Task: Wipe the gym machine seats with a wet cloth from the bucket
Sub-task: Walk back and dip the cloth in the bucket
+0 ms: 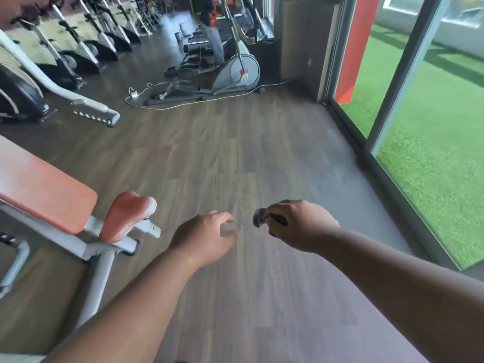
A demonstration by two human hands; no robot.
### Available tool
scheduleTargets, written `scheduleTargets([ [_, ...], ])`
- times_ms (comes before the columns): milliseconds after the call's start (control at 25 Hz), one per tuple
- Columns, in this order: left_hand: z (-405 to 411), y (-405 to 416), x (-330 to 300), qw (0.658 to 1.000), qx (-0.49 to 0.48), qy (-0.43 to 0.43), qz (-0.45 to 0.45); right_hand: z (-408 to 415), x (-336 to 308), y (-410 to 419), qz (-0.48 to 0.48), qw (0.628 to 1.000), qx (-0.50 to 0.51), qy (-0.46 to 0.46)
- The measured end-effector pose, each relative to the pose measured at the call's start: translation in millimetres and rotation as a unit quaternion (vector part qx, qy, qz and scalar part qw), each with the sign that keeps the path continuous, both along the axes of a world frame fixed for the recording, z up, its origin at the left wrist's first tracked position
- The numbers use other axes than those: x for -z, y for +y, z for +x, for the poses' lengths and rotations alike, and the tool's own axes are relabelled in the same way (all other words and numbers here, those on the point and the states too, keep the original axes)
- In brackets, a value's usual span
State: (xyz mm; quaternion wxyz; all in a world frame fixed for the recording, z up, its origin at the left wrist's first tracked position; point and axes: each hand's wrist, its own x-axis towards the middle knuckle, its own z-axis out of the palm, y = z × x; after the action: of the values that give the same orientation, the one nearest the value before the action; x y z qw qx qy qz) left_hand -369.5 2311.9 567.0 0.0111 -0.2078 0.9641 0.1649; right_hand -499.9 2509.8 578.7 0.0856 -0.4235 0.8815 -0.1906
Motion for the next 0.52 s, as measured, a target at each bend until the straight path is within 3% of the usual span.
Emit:
scheduleTargets([
  [280,-110.7,-91.9,-1.7,0.998,-0.048,0.024,0.033,-130.0,-11.9,-96.6,0.007,0.999,-0.036,0.016],
  [520,-246.8,-225.2,-17.3,1.000,-0.007,0.011,0.008,-252.3,-24.3,-225.4,0.035,0.997,-0.035,0.059],
])
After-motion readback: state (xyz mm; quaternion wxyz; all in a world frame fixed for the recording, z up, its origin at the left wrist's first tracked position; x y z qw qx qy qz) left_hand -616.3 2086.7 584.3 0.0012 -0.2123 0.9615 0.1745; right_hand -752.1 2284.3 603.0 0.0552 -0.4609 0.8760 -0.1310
